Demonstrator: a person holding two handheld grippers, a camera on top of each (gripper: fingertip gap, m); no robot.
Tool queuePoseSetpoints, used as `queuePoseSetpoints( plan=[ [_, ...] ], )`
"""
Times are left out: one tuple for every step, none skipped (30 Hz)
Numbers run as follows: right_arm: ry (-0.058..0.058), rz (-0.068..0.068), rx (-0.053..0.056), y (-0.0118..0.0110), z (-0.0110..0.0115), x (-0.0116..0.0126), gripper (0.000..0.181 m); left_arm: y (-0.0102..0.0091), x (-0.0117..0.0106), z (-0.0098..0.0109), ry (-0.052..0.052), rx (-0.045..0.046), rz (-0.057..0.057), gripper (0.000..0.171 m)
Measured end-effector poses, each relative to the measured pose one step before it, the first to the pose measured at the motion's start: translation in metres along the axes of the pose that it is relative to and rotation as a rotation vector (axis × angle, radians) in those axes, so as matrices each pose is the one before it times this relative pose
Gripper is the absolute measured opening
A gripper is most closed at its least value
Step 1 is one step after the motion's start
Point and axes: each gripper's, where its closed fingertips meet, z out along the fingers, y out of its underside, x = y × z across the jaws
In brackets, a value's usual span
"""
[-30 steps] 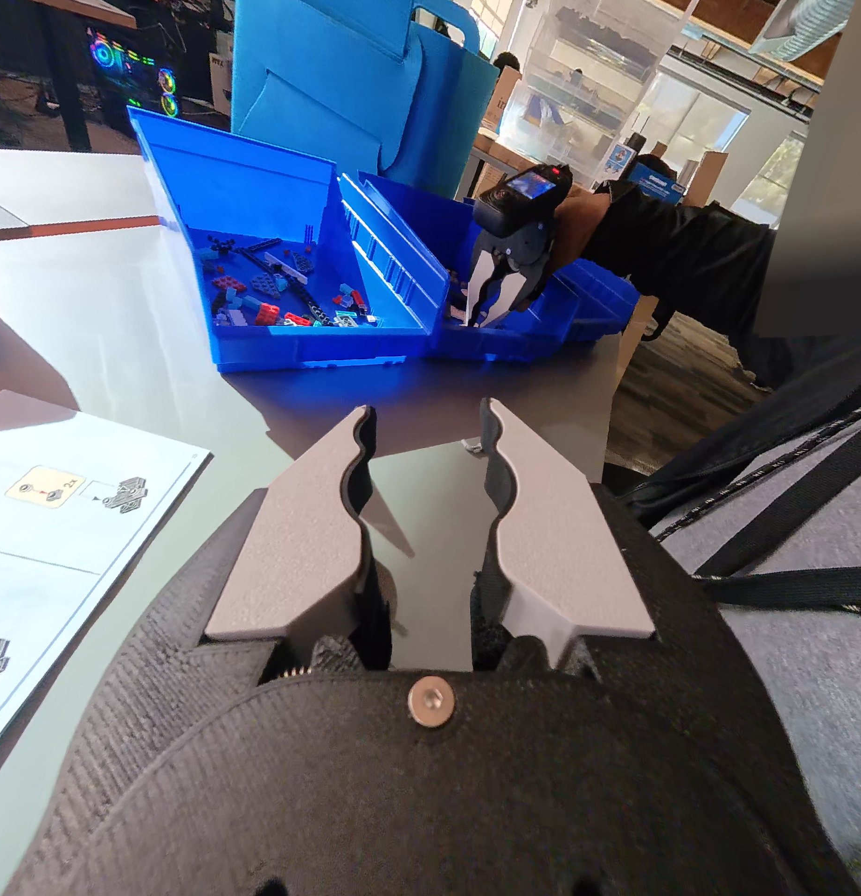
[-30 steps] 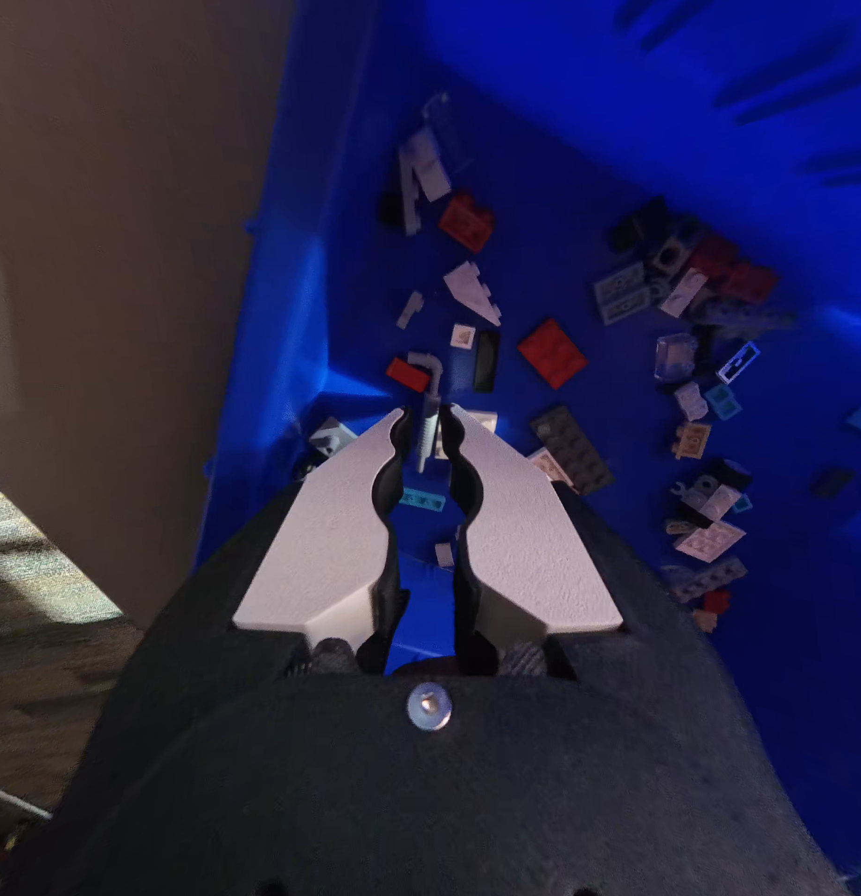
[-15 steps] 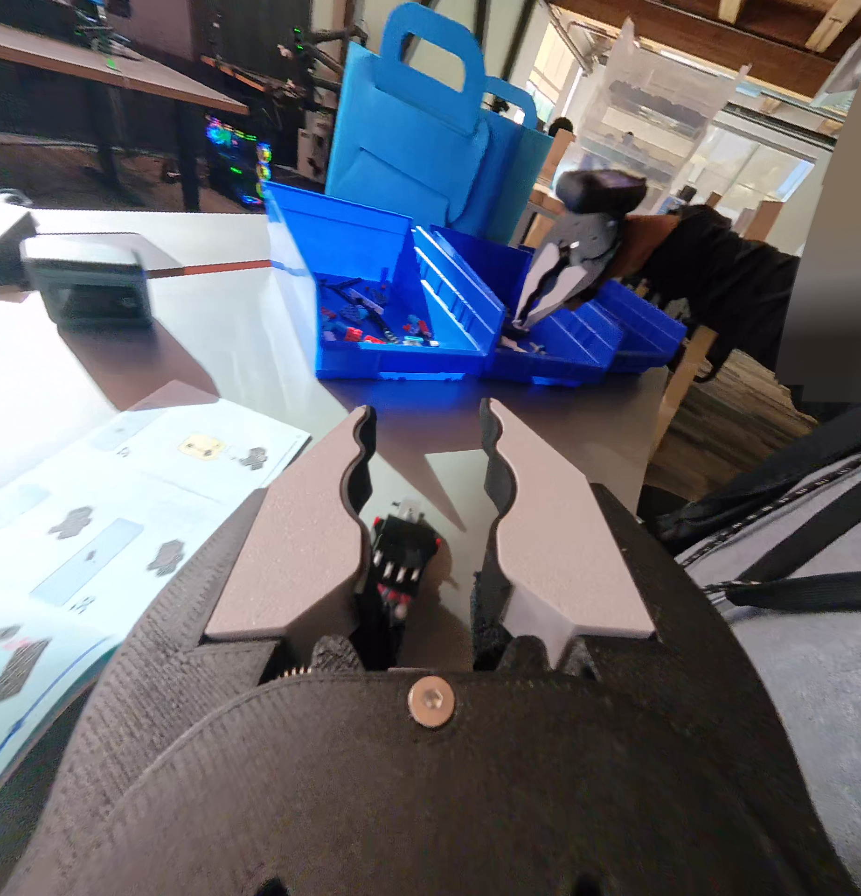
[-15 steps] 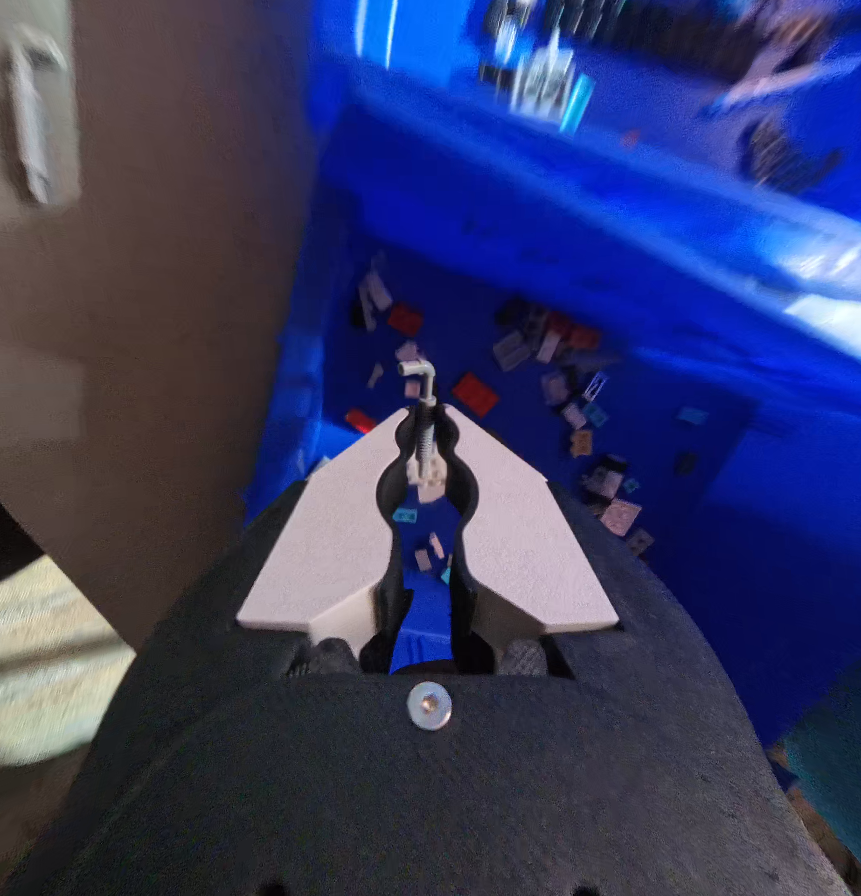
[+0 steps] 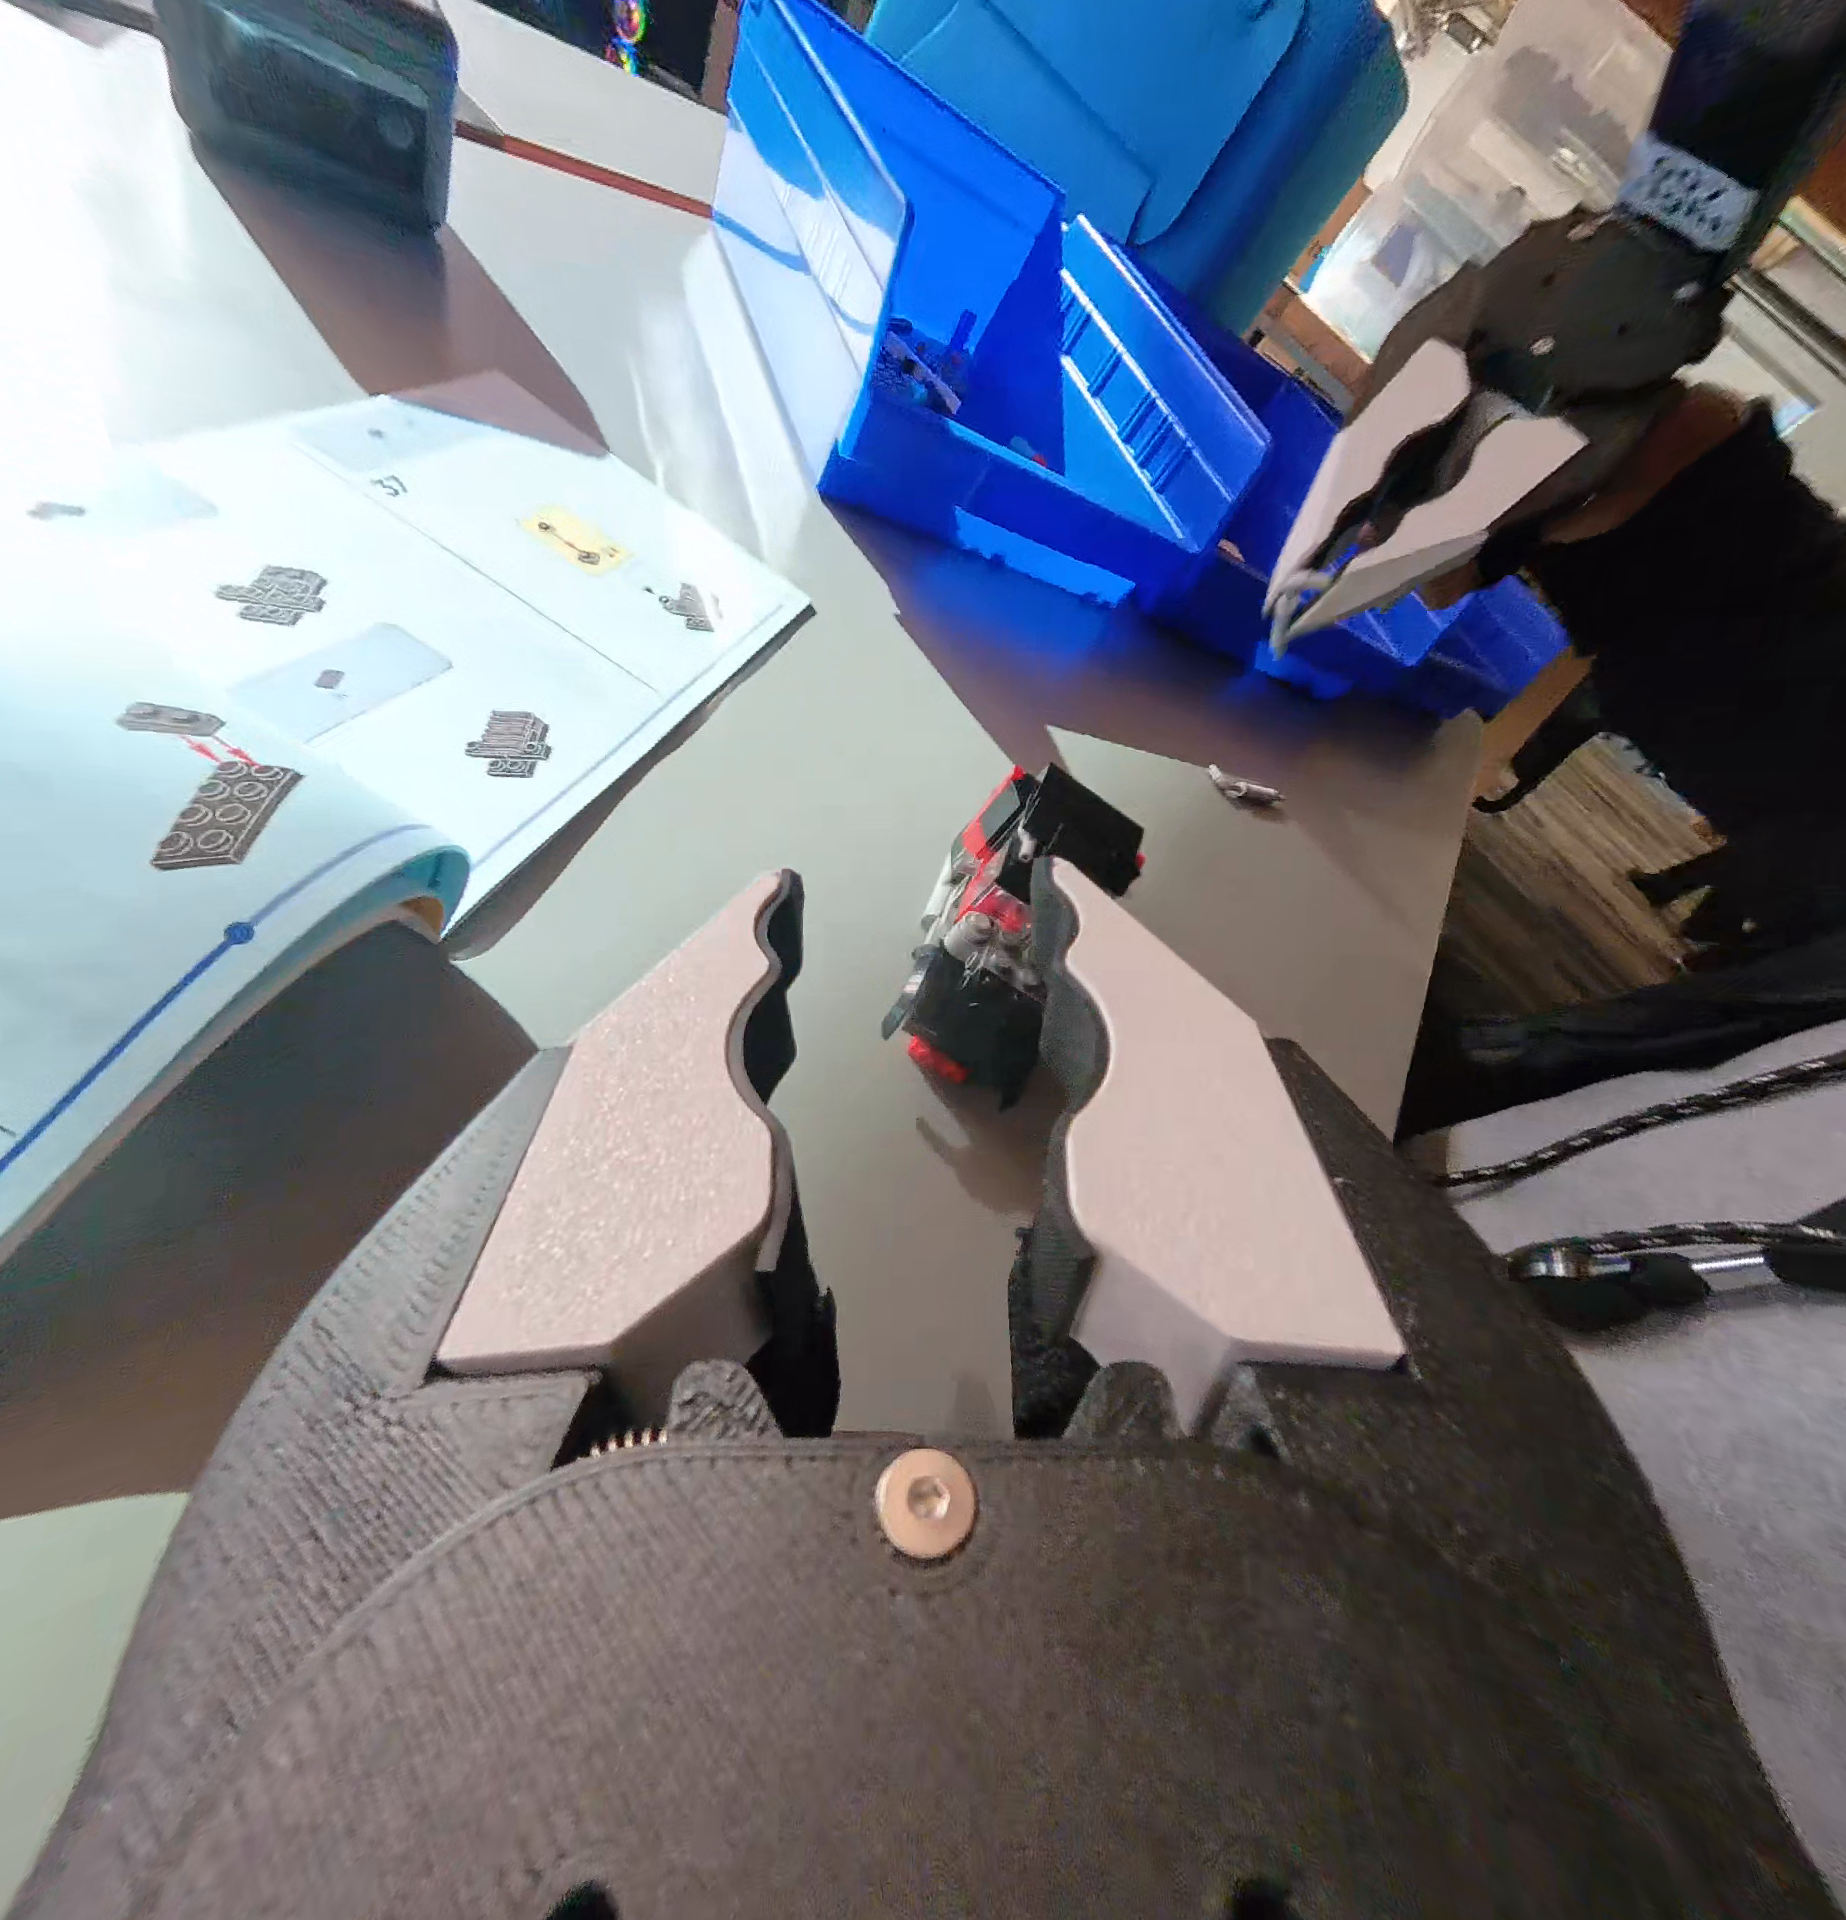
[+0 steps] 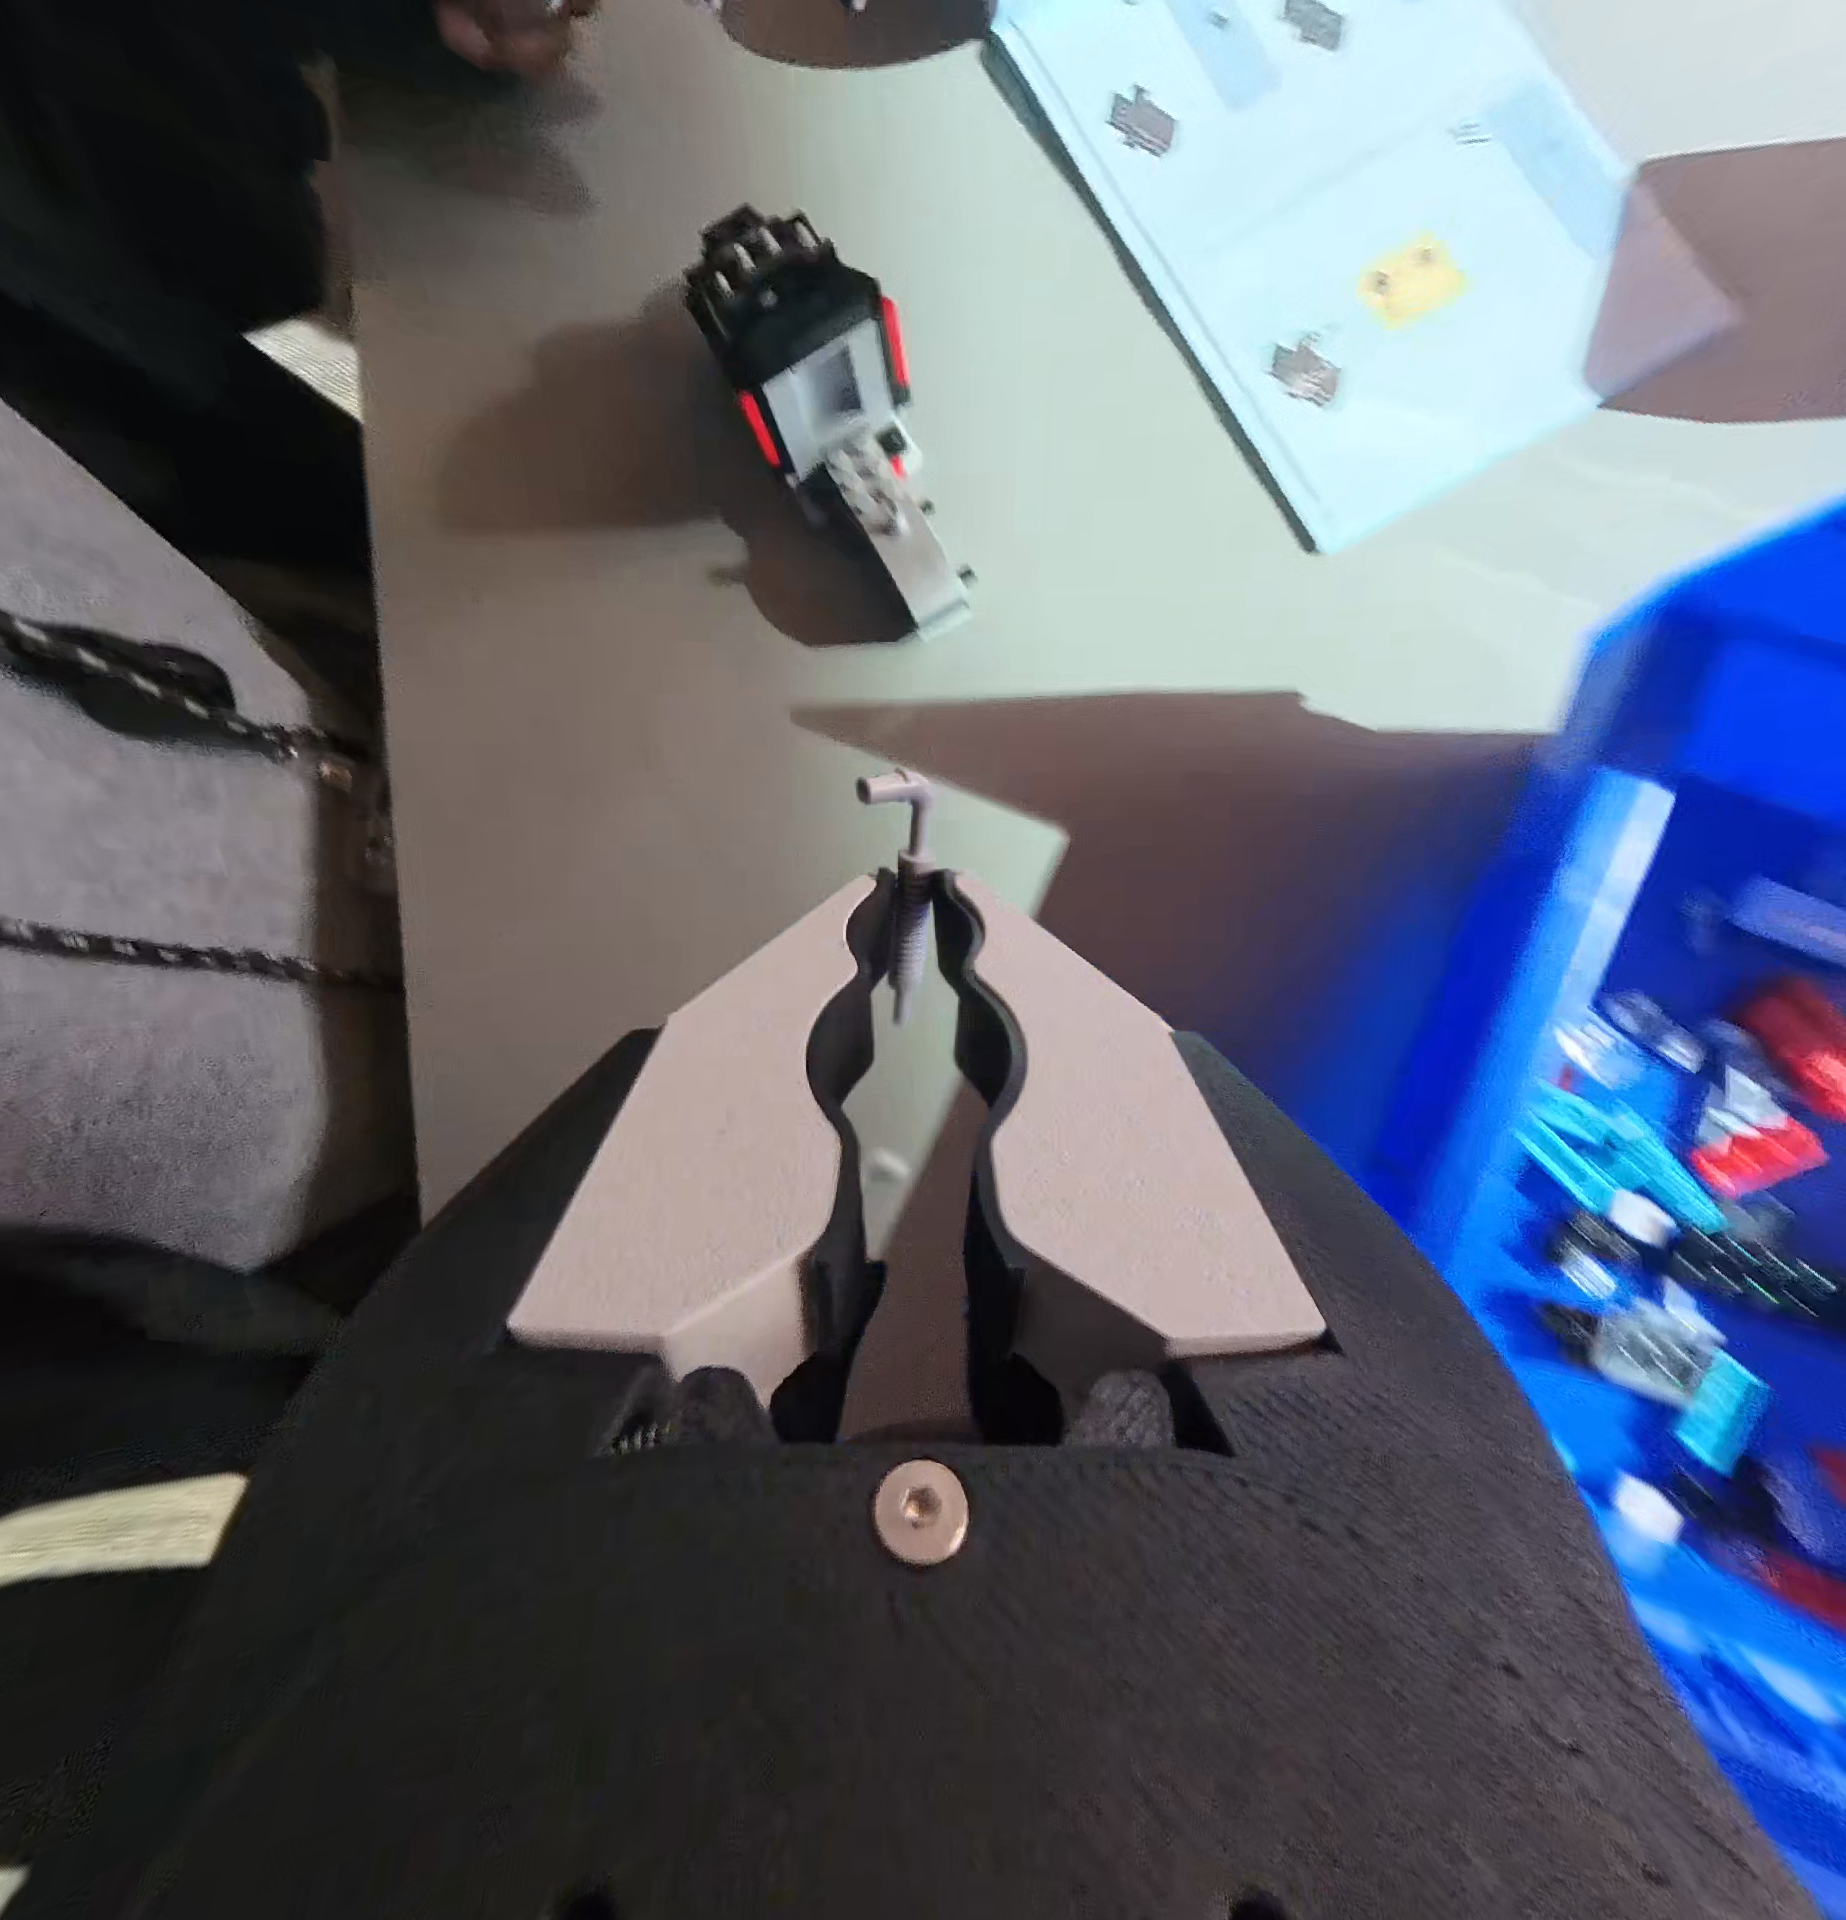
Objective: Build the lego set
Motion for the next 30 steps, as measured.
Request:
queuePoseSetpoints(
  plan=[
    [-0.0296, 0.0205, 0.0043, -0.00500, 0.01600, -0.00639, 0.009, -0.00035, 0.00028, -0.00027, 0.0034, 0.00191, 0.0031, 0.046],
    [-0.0266, 0.0257, 0.0059, -0.00420, 0.01603, -0.00513, 0.009, -0.00022, 0.00073, -0.00046, 0.0107, 0.00255, -0.0054, 0.045],
    [-0.0184, 0.0277, 0.0063, -0.00334, 0.01575, -0.00345, 0.009, -0.00074, 0.00058, -0.00080, 0.0133, 0.00636, -0.0106, 0.045],
    [-0.0146, 0.0301, 0.0023, -0.00188, 0.01493, -0.00280, 0.009, -0.00160, 0.00045, -0.00136, 0.0166, 0.01188, -0.0152, 0.045],
    [-0.0112, 0.0298, 0.0012, -0.00125, 0.01362, -0.00239, 0.010, -0.00223, 0.00004, -0.00202, 0.0177, 0.01592, -0.0202, 0.045],
    [-0.0013, 0.0274, 0.0013, -0.00092, 0.01192, -0.00150, 0.009, -0.00240, -0.00021, -0.00212, 0.0154, 0.01749, -0.0202, 0.045],
    [-0.0042, 0.0240, -0.0003, -0.00045, 0.01019, -0.00251, 0.009, -0.00210, 0.00025, -0.00198, 0.0132, 0.01536, -0.0135, 0.045],
    [-0.0107, 0.0232, 0.0017, -0.00067, 0.00829, -0.00367, 0.009, -0.00131, 0.00105, -0.00140, 0.0106, 0.00995, -0.0036, 0.044],
    [-0.0022, 0.0205, -0.0009, -0.00020, 0.00651, -0.00229, 0.009, -0.00017, 0.00167, -0.00066, 0.0086, 0.00293, 0.0046, 0.044],
    [0.0147, 0.0143, -0.0090, 0.00102, 0.00519, 0.00027, 0.009, 0.00120, 0.00171, -0.00013, 0.0051, -0.00489, 0.0067, 0.044],
    [0.0154, 0.0087, -0.0132, 0.00154, 0.00408, 0.00012, 0.009, 0.00212, 0.00134, 0.00009, 0.0027, -0.01111, 0.0036, 0.044],
    [0.0061, 0.0058, -0.0021, -0.00035, 0.00285, -0.00166, 0.009, 0.00266, 0.00151, -0.00058, 0.0034, -0.01261, 0.0022, 0.044],
    [0.0049, 0.0101, 0.0027, -0.00117, 0.00153, -0.00163, 0.009, 0.00248, 0.00206, -0.00145, 0.0057, -0.00978, 0.0036, 0.044],
    [0.0117, 0.0045, 0.0027, -0.00100, 0.00087, -0.00055, 0.009, 0.00229, 0.00202, -0.00282, 0.0059, -0.00633, 0.0034, 0.044],
    [0.0159, -0.0017, 0.0010, -0.00043, 0.00045, -0.00008, 0.009, 0.00233, 0.00118, -0.00382, 0.0010, -0.00549, 0.0016, 0.044],
    [0.0127, -0.0026, 0.0012, -0.00008, 0.00027, -0.00041, 0.010, 0.00218, 0.00060, -0.00470, -0.0003, -0.00416, 0.0008, 0.044],
    [0.0111, -0.0005, 0.0031, 0.00004, 0.00012, -0.00045, 0.009, 0.00151, 0.00020, -0.00561, -0.0014, -0.00009, 0.0013, 0.044],
    [0.0078, 0.0033, 0.0061, 0.00000, 0.00001, -0.00075, 0.010, 0.00066, -0.00058, -0.00635, -0.0040, 0.00479, 0.0012, 0.044],
    [0.0012, 0.0040, 0.0105, -0.00051, -0.00035, -0.00151, 0.011, -0.00007, -0.00143, -0.00658, -0.0076, 0.00797, 0.0011, 0.044],
    [0.0007, 0.0051, 0.0138, -0.00103, -0.00078, -0.00156, 0.014, -0.00077, -0.00181, -0.00671, -0.0076, 0.01062, 0.0012, 0.044],
    [0.0049, 0.0067, 0.0162, -0.00143, -0.00128, -0.00097, 0.016, -0.00134, -0.00217, -0.00644, -0.0087, 0.01319, 0.0011, 0.044],
    [0.0069, 0.0069, 0.0165, -0.00166, -0.00174, -0.00052, 0.017, -0.00194, -0.00222, -0.00609, -0.0093, 0.01500, 0.0034, 0.044],
    [0.0081, 0.0056, 0.0176, -0.00193, -0.00213, -0.00028, 0.019, -0.00242, -0.00207, -0.00573, -0.0091, 0.01753, 0.0063, 0.044],
    [0.0113, 0.0057, 0.0201, -0.00242, -0.00259, 0.00021, 0.020, -0.00228, -0.00226, -0.00520, -0.0118, 0.01448, 0.0099, 0.044],
    [0.0117, 0.0044, 0.0216, -0.00252, -0.00277, 0.00034, 0.021, -0.00153, -0.00247, -0.00470, -0.0155, 0.00809, 0.0127, 0.043],
    [0.0126, 0.0030, 0.0208, -0.00216, -0.00259, 0.00061, 0.021, -0.00051, -0.00284, -0.00412, -0.0189, 0.00198, 0.0135, 0.042],
    [0.0142, 0.0031, 0.0188, -0.00164, -0.00239, 0.00101, 0.022, -0.00012, -0.00328, -0.00354, -0.0212, -0.00163, 0.0129, 0.042],
    [0.0120, 0.0049, 0.0173, -0.00107, -0.00177, 0.00097, 0.023, 0.00025, -0.00393, -0.00323, -0.0258, -0.00392, 0.0125, 0.042],
    [0.0089, 0.0069, 0.0162, -0.00053, -0.00114, 0.00086, 0.023, 0.00086, -0.00400, -0.00283, -0.0271, -0.00768, 0.0129, 0.042],
    [0.0084, 0.0070, 0.0172, -0.00057, -0.00053, 0.00086, 0.024, 0.00081, -0.00321, -0.00240, -0.0214, -0.00654, 0.0105, 0.042]
  ],
)
